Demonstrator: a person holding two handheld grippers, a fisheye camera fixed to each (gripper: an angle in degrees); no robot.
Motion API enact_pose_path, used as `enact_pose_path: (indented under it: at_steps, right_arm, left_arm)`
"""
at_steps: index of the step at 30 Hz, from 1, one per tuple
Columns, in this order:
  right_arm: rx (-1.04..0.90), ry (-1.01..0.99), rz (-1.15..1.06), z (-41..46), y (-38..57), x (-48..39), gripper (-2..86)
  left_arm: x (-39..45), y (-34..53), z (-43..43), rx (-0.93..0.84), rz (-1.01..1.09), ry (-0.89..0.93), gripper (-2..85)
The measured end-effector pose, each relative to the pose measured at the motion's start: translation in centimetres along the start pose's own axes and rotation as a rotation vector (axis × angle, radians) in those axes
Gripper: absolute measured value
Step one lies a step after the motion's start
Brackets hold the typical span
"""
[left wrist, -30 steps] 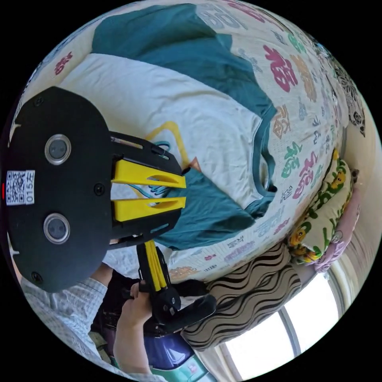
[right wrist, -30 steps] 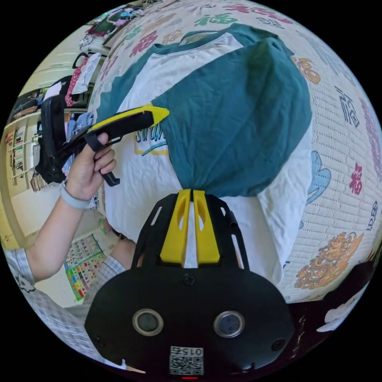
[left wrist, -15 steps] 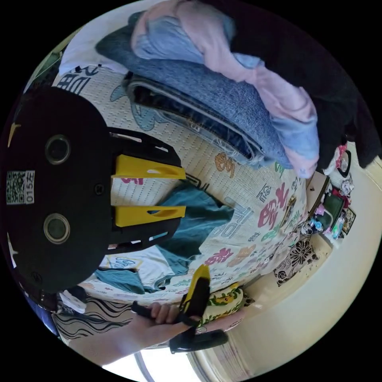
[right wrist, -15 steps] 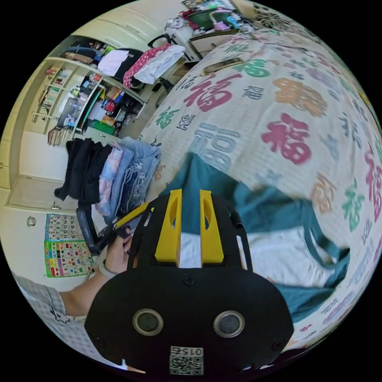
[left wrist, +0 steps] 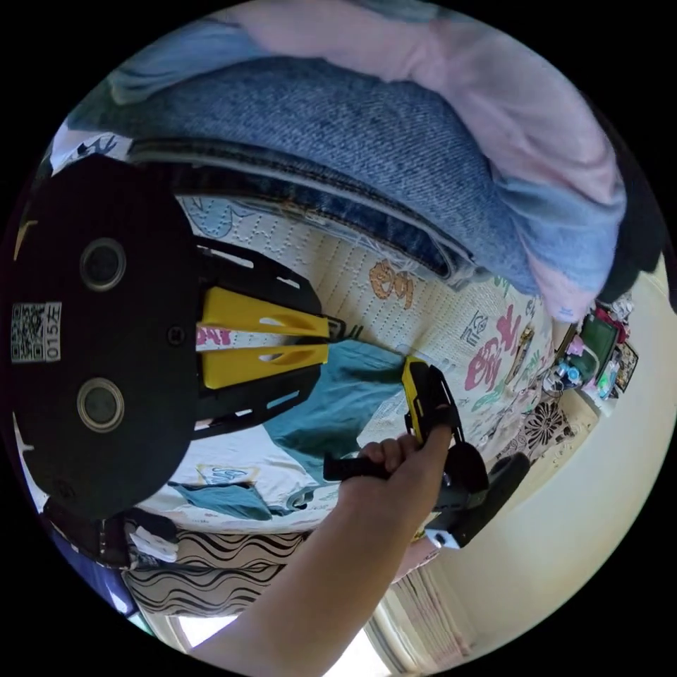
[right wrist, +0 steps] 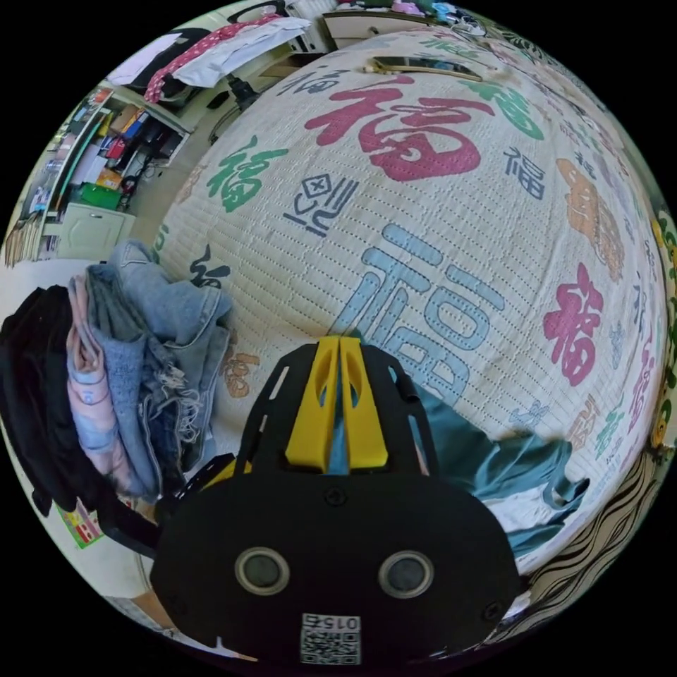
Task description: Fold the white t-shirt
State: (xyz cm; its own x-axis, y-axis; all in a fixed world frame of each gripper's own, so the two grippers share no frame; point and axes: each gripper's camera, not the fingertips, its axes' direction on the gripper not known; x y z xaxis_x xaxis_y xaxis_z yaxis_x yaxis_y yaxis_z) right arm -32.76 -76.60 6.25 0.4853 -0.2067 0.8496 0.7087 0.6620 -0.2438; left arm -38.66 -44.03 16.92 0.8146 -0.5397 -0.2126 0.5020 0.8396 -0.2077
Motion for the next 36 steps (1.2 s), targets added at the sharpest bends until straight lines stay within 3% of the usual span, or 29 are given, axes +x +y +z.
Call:
enact_pose_path:
  at_steps: [7, 12, 18, 21, 25, 29, 36]
  right_arm:
    - [0.192, -0.228, -0.052, -4.6, 2.4, 2.7, -0.2]
    - [0.053, -0.228, -0.09, -3.4, 1.2, 2.9, 3.9]
    - [-0.068, -0.132, -0.128, 0.6, -2.2, -1.9, 10.7]
    - [-0.103, 0.027, -0.117, 1.9, -3.5, -3.4, 9.6]
    - [-0.094, 0.09, -0.127, 1.2, -3.5, -3.3, 4.8]
    - [-0.048, -0.033, -0.088, -1.5, -2.5, -1.0, 1.0]
    - [0.257, -0.405, -0.031, -10.4, 4.6, 6.8, 0.2]
  left_arm:
    - [3.7, 3.7, -4.3, 0.138, 0.133, -0.057, -0.3]
    - [4.7, 5.5, -3.9, 0.101, 0.137, -0.136, -0.3]
    - [2.2, 6.9, -2.8, 0.04, 0.069, -0.13, -0.4]
    - [1.7, 7.1, -2.6, 0.012, 0.085, -0.123, -0.4]
    - [0.8, 6.9, -2.6, -0.023, 0.076, -0.093, -0.3]
    - [0.3, 6.8, -3.6, -0.018, 0.079, -0.066, -0.3]
    - [4.4, 8.3, -7.5, 0.093, 0.226, -0.074, -0.3]
